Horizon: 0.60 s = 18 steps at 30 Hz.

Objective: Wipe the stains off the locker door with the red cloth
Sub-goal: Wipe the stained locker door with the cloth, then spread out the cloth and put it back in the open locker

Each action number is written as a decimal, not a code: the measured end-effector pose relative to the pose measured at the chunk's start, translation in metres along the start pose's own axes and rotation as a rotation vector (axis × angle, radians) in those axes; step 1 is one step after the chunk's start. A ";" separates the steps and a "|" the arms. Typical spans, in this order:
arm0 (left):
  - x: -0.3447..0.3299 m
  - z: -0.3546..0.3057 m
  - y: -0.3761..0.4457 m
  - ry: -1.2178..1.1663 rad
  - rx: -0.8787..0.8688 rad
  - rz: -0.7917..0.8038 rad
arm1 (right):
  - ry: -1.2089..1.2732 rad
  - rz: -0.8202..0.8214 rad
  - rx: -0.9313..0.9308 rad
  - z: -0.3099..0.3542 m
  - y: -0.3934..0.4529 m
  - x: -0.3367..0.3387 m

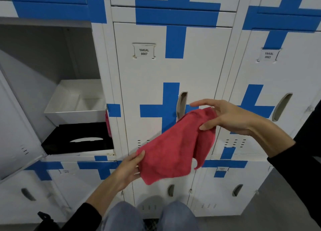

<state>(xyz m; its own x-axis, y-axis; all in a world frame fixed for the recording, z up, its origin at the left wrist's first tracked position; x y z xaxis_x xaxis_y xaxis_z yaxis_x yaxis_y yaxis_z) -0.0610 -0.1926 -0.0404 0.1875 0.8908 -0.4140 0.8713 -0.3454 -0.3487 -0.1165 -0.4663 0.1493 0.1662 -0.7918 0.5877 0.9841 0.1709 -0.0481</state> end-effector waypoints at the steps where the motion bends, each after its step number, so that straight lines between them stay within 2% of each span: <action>1: 0.002 -0.006 -0.003 0.099 -0.047 -0.038 | -0.120 -0.028 -0.004 -0.003 0.000 0.002; 4: 0.014 -0.025 -0.009 0.351 -0.228 -0.150 | -0.421 -0.063 -0.043 -0.020 -0.001 0.006; 6: 0.021 -0.034 -0.011 0.375 -0.275 -0.195 | -0.564 -0.096 -0.065 -0.031 0.000 0.006; 9: 0.020 -0.031 -0.014 0.263 -0.090 -0.116 | -0.490 -0.124 -0.034 -0.044 0.002 0.002; 12: 0.006 -0.003 -0.013 0.318 0.134 -0.007 | -0.296 -0.135 0.011 -0.041 0.003 -0.010; 18: -0.029 0.074 0.006 0.126 0.404 0.058 | -0.120 -0.227 0.030 -0.023 0.011 -0.020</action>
<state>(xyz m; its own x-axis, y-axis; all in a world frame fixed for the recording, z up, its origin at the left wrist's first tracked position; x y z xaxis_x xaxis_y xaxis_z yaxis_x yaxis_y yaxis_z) -0.0948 -0.2417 -0.0923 0.3069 0.8869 -0.3453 0.6146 -0.4617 -0.6396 -0.1079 -0.4621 0.1186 -0.0687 -0.7368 0.6726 0.9928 0.0157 0.1187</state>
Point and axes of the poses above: each hand's wrist, its own y-axis towards the middle knuckle, its own x-axis out of the back of the hand, z = x × y, the point moved 2 cm from there along y, towards the middle knuckle, and after that the axes turned 12 degrees about -y, right-handed, at the moved point
